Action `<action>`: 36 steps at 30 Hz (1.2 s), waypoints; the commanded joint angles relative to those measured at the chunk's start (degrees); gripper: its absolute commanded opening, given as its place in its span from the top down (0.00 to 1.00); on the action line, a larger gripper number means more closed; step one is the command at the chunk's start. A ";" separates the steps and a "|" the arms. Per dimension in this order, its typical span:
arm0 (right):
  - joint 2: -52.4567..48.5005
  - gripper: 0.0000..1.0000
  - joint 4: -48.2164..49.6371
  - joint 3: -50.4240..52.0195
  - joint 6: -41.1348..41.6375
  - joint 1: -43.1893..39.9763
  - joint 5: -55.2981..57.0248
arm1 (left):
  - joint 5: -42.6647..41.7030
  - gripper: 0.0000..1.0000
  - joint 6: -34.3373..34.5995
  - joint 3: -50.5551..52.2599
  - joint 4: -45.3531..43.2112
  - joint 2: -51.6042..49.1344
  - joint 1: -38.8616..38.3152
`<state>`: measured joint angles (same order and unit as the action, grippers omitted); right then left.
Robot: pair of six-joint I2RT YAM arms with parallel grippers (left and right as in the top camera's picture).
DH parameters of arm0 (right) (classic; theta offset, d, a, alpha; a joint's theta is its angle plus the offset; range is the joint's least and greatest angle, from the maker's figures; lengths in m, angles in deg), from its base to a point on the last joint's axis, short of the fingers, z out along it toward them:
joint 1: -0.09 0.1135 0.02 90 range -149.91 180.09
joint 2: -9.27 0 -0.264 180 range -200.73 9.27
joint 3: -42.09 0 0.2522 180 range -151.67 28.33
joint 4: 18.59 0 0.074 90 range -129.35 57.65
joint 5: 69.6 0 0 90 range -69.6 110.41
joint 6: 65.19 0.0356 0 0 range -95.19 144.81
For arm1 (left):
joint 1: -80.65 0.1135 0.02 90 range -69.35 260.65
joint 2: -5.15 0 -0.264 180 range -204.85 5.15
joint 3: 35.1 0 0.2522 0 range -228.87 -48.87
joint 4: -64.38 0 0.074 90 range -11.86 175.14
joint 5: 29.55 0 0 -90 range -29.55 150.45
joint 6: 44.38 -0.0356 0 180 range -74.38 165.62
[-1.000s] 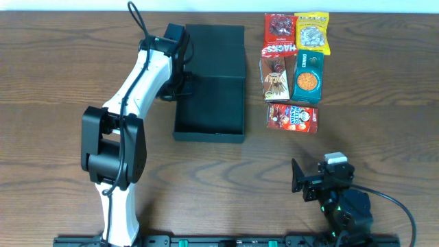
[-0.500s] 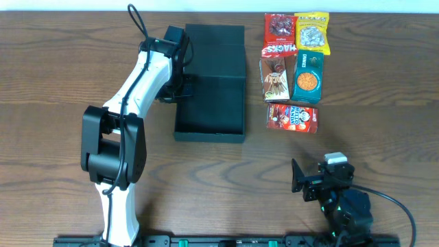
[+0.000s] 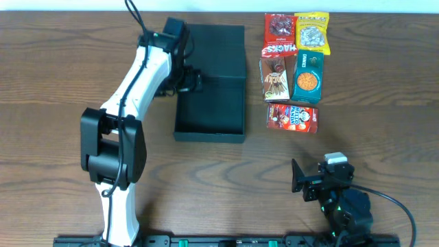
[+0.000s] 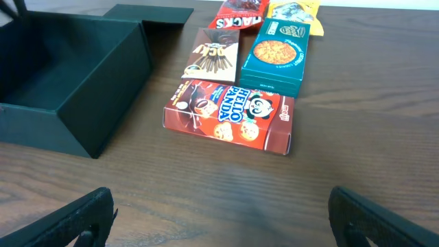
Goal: Pack container
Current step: 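Release the box and raise the left gripper away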
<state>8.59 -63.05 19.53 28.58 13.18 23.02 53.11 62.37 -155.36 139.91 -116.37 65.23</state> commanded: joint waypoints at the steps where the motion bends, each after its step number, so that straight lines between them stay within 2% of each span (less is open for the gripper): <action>1: 0.37 0.01 -0.15 0.50 -0.85 -0.31 0.59 | -0.17 0.05 -0.02 -5.99 1.70 0.15 0.87; 12: 0.37 0.01 2.78 0.50 -0.83 -0.31 0.52 | 0.33 0.05 -1.36 -16.59 1.03 0.20 4.61; 20: 0.37 0.01 19.26 0.50 1.18 -0.31 -8.26 | 0.26 0.05 -1.31 -16.59 -3.26 0.20 7.61; 23: 0.37 0.01 22.82 0.50 4.24 -0.31 -13.22 | 0.28 0.05 -1.42 -16.59 -5.84 0.20 8.26; 28: 0.37 0.01 24.37 0.50 14.84 -0.31 -19.78 | -0.04 0.05 -1.49 -16.59 -11.52 0.20 9.03; 31: 0.37 0.01 27.96 0.50 15.93 -0.37 -19.04 | -1.22 0.05 -1.53 -16.59 -13.94 0.20 9.03; 33: 0.37 0.01 34.45 0.50 15.91 -0.42 -15.17 | -1.95 0.04 -1.51 -16.59 -15.34 0.20 9.03; 36: -0.24 0.01 38.84 0.48 15.93 -1.05 -9.94 | -1.88 0.05 -1.55 -16.57 -15.32 0.17 9.03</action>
<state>8.59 -25.30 20.14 42.83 13.04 8.39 51.74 61.87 -170.82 124.57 -116.37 73.91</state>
